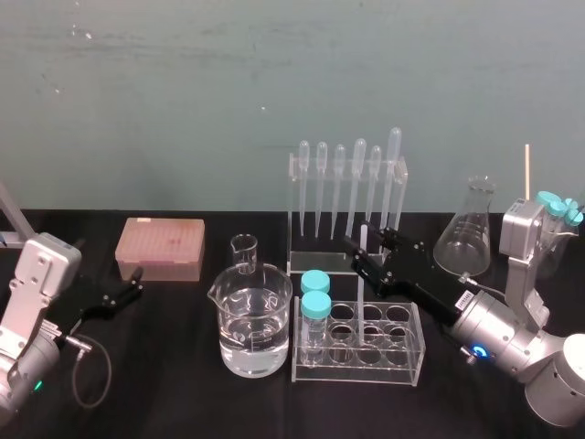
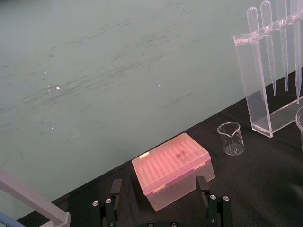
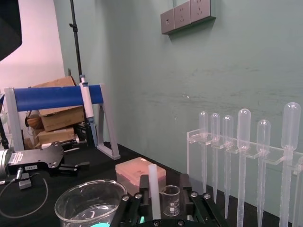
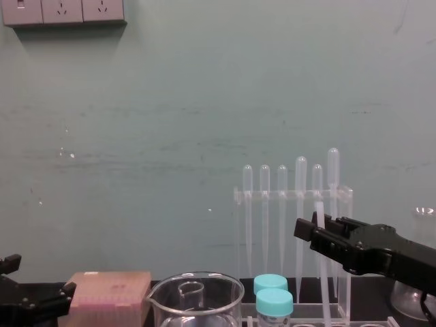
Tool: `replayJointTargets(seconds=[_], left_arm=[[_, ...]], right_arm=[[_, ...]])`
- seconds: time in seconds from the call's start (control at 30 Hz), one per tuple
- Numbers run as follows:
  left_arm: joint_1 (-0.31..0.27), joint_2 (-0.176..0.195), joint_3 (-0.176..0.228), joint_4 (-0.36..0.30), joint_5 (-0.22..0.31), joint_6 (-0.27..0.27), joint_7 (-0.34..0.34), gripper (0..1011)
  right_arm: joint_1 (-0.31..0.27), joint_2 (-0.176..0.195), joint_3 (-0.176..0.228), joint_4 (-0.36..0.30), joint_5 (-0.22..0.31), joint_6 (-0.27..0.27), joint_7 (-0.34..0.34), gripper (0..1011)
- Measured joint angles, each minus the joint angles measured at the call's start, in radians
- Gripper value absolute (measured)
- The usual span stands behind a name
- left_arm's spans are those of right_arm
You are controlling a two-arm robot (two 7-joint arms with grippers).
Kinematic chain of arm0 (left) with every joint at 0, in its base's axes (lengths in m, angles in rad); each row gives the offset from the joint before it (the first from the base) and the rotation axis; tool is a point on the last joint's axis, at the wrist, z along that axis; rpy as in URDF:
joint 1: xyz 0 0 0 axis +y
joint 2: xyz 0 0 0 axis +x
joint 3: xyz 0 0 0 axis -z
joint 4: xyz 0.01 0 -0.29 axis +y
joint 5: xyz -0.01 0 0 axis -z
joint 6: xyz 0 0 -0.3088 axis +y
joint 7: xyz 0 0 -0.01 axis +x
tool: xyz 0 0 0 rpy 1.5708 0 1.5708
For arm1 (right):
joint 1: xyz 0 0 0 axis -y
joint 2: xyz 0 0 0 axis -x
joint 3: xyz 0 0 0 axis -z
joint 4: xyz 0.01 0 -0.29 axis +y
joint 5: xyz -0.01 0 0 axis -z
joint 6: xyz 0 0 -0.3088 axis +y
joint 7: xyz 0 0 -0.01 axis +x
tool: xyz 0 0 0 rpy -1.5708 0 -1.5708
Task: Pick up the stirring rod with one hand, then place it down.
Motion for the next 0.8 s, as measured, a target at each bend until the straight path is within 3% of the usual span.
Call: replayJointTargets(seconds=[0.07,0.27,0.3,0.37,0.67,0.8], left_arm=[[0.0,0.0,0.0,0.0,0.0,0.0,0.0,1000],[0.0,0.0,0.0,0.0,0.0,0.0,0.0,1000],[0.0,0.0,0.0,0.0,0.0,0.0,0.0,1000],[0.0,0.0,0.0,0.0,0.0,0.0,0.0,1000],[0.0,0.0,0.0,0.0,0.0,0.0,0.0,1000],[0.0,0.0,0.0,0.0,0.0,0.0,0.0,1000]], right_arm=[[0.0,0.0,0.0,0.0,0.0,0.0,0.0,489],[0.0,0.0,0.0,0.0,0.0,0.0,0.0,633],[0.001,0.0,0.0,0.0,0.001,0.0,0.0,715],[0.0,0.0,0.0,0.0,0.001,0.0,0.001,784],[0.0,0.0,0.0,-0.001,0.001,0.001,0.0,996],[-0.017,0.009,0.007,-0.03,0.001,0.016,-0.018,1003]])
